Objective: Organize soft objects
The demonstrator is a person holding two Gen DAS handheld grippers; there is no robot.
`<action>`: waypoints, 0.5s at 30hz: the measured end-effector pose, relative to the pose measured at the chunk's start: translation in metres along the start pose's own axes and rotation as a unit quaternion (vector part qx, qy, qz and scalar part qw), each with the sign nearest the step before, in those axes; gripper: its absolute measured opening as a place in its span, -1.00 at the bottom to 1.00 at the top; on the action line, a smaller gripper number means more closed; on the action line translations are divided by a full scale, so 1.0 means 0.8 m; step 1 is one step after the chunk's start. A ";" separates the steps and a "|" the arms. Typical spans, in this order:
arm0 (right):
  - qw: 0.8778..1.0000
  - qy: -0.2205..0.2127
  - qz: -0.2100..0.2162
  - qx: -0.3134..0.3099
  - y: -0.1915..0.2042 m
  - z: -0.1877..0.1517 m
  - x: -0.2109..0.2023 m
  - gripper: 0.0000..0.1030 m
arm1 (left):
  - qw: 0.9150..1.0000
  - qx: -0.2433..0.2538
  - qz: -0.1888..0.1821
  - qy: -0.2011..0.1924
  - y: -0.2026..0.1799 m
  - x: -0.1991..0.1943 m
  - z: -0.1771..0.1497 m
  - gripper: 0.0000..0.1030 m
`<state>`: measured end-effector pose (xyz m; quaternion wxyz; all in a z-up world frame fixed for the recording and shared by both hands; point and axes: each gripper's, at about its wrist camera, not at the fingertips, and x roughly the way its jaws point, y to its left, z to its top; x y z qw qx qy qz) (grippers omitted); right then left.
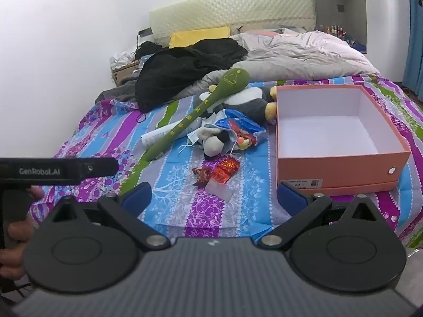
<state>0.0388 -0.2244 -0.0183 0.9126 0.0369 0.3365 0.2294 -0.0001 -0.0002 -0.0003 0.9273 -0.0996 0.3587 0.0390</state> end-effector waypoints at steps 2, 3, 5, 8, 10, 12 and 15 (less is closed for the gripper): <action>1.000 0.004 0.003 0.004 0.000 -0.001 0.001 1.00 | 1.000 0.004 -0.005 -0.001 -0.001 -0.001 -0.001 1.00; 1.000 0.007 0.003 0.004 0.001 -0.002 0.003 1.00 | 1.000 0.009 -0.005 -0.001 -0.002 -0.001 -0.001 1.00; 1.000 0.013 0.005 0.004 0.002 -0.004 0.006 1.00 | 1.000 0.012 -0.005 -0.003 -0.003 -0.002 -0.007 1.00; 1.000 0.016 0.008 0.003 0.001 -0.007 0.008 1.00 | 1.000 0.006 -0.005 0.004 0.002 0.001 -0.009 1.00; 1.000 0.008 -0.004 0.009 -0.004 -0.005 -0.002 1.00 | 1.000 0.003 -0.003 0.007 0.005 0.005 -0.010 1.00; 1.000 0.008 -0.004 0.011 -0.006 0.000 0.002 1.00 | 1.000 0.003 -0.002 0.011 -0.002 0.008 -0.005 1.00; 1.000 0.009 -0.009 0.007 -0.002 0.007 0.010 1.00 | 1.000 0.003 -0.001 0.010 -0.001 0.010 -0.002 1.00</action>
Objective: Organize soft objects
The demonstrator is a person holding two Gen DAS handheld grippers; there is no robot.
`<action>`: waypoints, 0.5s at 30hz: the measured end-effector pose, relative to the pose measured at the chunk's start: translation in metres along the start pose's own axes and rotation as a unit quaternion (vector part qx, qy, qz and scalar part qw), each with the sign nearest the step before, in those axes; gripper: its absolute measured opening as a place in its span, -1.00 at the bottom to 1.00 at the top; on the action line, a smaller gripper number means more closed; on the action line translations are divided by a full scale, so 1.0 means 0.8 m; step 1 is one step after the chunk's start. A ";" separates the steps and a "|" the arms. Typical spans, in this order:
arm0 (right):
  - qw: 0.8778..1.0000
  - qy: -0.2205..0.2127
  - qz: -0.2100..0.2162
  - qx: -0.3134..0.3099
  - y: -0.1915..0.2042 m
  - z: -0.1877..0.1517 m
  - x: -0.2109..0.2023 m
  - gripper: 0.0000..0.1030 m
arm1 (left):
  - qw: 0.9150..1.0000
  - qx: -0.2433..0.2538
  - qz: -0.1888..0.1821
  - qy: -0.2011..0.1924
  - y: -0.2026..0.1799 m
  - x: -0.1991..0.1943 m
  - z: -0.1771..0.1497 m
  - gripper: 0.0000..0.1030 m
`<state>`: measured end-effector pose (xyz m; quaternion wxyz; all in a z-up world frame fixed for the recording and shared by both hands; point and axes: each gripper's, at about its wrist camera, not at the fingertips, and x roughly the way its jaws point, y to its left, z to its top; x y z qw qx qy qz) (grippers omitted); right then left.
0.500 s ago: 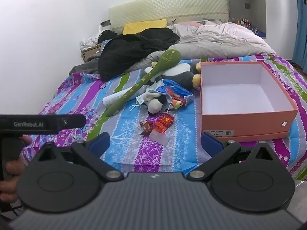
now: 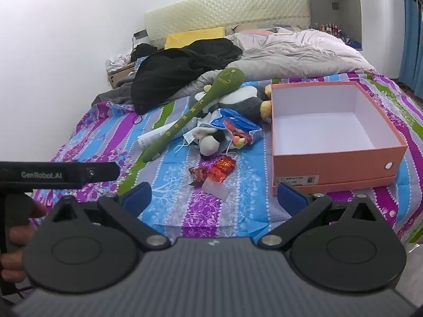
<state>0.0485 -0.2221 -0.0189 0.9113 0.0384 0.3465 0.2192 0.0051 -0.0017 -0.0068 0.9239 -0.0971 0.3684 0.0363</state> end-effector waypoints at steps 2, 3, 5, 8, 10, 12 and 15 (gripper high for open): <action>1.000 0.001 -0.001 -0.003 0.005 0.005 0.006 1.00 | 1.000 0.000 0.000 -0.004 -0.001 0.000 0.001 1.00; 1.000 -0.005 0.000 -0.002 0.000 -0.006 -0.001 1.00 | 1.000 0.000 -0.001 -0.006 -0.001 0.000 0.001 1.00; 1.000 -0.009 0.001 -0.001 -0.002 -0.014 -0.009 1.00 | 1.000 0.003 -0.001 -0.005 -0.003 0.000 0.001 1.00; 1.000 -0.005 0.003 0.002 -0.003 -0.016 -0.008 1.00 | 1.000 0.005 0.003 -0.003 -0.004 0.000 0.001 1.00; 1.000 -0.002 0.002 0.002 -0.003 -0.017 -0.006 1.00 | 1.000 0.000 0.006 -0.001 -0.002 0.000 0.001 1.00; 1.000 0.000 0.003 0.002 -0.002 -0.017 -0.006 1.00 | 1.000 -0.005 0.006 0.001 0.001 0.001 0.001 1.00; 1.000 0.002 0.000 0.002 -0.003 -0.018 -0.004 1.00 | 1.000 -0.004 0.006 0.003 0.001 0.001 0.001 1.00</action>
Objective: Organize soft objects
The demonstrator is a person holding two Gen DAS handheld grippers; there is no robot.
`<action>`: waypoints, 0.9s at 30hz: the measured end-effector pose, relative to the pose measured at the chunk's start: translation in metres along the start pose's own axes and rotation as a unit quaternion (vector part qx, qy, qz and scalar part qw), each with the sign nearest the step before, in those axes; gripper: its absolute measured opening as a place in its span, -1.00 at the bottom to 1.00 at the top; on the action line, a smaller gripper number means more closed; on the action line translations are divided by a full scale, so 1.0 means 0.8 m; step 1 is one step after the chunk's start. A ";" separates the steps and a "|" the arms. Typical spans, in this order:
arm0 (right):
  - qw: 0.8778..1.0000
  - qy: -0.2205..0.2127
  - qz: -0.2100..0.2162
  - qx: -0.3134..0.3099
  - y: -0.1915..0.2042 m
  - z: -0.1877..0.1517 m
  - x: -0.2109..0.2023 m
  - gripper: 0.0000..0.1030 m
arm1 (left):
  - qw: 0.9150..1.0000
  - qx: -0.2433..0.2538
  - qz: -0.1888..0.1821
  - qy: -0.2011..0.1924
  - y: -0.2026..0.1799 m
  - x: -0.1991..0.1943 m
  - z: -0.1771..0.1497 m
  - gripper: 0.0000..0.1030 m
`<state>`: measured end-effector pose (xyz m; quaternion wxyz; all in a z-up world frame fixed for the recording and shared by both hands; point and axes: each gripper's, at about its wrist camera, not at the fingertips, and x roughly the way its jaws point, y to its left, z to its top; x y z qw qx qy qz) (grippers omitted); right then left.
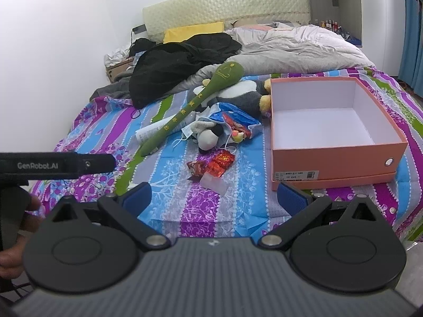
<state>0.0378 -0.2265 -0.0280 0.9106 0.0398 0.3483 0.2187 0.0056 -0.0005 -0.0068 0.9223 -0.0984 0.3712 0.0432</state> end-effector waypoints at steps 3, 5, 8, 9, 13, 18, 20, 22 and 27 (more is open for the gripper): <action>1.000 0.004 0.000 0.002 -0.001 0.000 0.002 1.00 | 1.000 0.004 0.000 0.002 -0.001 0.000 0.000 1.00; 1.000 0.007 -0.001 0.001 -0.001 0.000 0.004 1.00 | 1.000 0.007 0.000 0.004 -0.002 0.001 0.000 1.00; 1.000 0.008 -0.001 0.001 -0.001 -0.001 0.005 1.00 | 1.000 0.007 -0.001 0.008 -0.003 0.003 -0.001 1.00; 1.000 0.009 -0.002 0.001 -0.001 -0.002 0.005 1.00 | 1.000 0.008 0.000 0.009 -0.004 0.004 -0.001 1.00; 1.000 0.012 -0.004 0.003 -0.002 -0.003 0.007 1.00 | 1.000 0.011 0.000 0.013 -0.005 0.006 -0.001 1.00; 1.000 0.015 -0.006 0.003 -0.002 -0.004 0.009 1.00 | 1.000 0.013 -0.003 0.016 -0.006 0.007 -0.002 1.00; 1.000 0.016 -0.006 0.003 -0.002 -0.004 0.010 1.00 | 1.000 0.013 -0.002 0.017 -0.006 0.008 -0.002 1.00; 1.000 0.017 -0.007 0.004 -0.003 -0.004 0.011 1.00 | 1.000 0.014 -0.002 0.021 -0.007 0.009 -0.003 1.00; 1.000 0.020 -0.010 0.004 -0.004 -0.005 0.013 1.00 | 1.000 0.014 -0.002 0.024 -0.006 0.013 -0.003 1.00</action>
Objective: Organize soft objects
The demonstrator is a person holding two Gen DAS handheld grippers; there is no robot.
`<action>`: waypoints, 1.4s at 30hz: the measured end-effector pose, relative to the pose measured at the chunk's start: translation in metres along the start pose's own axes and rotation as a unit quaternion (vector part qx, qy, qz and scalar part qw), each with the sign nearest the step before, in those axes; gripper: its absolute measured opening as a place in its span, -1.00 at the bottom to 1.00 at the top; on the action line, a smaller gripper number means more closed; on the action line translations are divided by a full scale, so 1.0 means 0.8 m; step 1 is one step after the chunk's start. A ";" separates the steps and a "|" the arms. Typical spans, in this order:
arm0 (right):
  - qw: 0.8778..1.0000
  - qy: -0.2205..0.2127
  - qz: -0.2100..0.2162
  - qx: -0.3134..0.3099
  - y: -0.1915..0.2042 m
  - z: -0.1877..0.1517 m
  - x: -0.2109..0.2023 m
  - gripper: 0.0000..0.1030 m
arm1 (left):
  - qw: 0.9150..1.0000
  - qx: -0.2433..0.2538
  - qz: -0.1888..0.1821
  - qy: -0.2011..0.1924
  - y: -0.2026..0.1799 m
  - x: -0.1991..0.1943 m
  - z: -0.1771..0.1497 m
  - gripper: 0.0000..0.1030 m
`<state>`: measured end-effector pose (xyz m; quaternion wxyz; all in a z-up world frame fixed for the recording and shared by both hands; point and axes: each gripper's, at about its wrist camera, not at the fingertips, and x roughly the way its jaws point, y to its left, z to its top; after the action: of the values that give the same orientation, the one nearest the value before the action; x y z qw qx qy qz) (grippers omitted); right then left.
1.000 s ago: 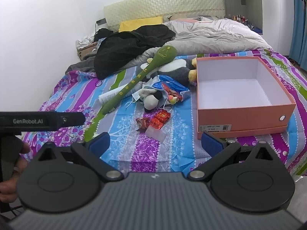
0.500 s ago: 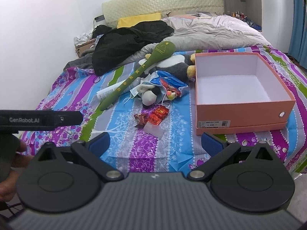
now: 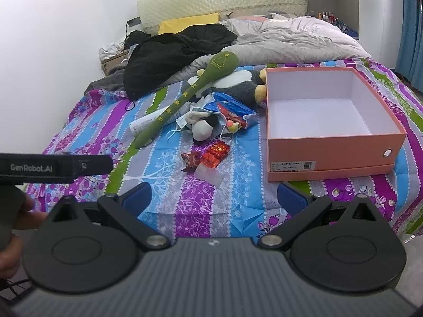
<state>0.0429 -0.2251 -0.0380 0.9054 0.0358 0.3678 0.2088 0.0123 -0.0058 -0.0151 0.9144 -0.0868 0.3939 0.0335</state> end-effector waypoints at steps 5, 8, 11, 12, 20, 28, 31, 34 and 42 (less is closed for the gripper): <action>1.000 0.000 0.000 0.000 0.000 0.000 0.000 1.00 | 1.000 -0.001 0.001 0.002 0.000 0.002 0.000 1.00; 1.000 0.000 -0.001 -0.001 0.000 -0.001 0.001 1.00 | 1.000 0.001 0.005 0.003 -0.001 0.003 0.000 1.00; 1.000 -0.001 -0.001 -0.001 0.000 -0.003 0.002 1.00 | 1.000 0.010 0.006 -0.001 -0.004 0.003 -0.001 1.00; 1.000 -0.001 -0.003 -0.001 0.000 -0.003 0.002 1.00 | 1.000 0.009 0.004 0.000 -0.004 0.003 -0.001 1.00; 1.000 0.003 -0.004 -0.003 0.001 -0.004 0.005 1.00 | 1.000 -0.005 -0.003 0.000 0.002 0.005 -0.004 1.00; 1.000 0.006 -0.002 -0.002 0.003 -0.006 0.008 1.00 | 1.000 -0.007 -0.003 0.000 0.004 0.005 -0.005 1.00; 1.000 0.008 -0.001 -0.003 0.004 -0.006 0.009 1.00 | 1.000 -0.008 -0.006 -0.001 0.004 0.005 -0.005 1.00; 1.000 0.008 -0.002 -0.005 0.003 -0.006 0.010 1.00 | 1.000 -0.009 -0.010 -0.001 0.004 0.008 -0.006 1.00; 1.000 0.017 -0.003 -0.001 0.001 -0.009 0.019 1.00 | 1.000 -0.008 -0.016 0.006 0.004 0.018 -0.005 1.00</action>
<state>0.0477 -0.2193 -0.0528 0.8997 0.0308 0.3831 0.2071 0.0187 -0.0036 -0.0286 0.9119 -0.1005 0.3974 0.0212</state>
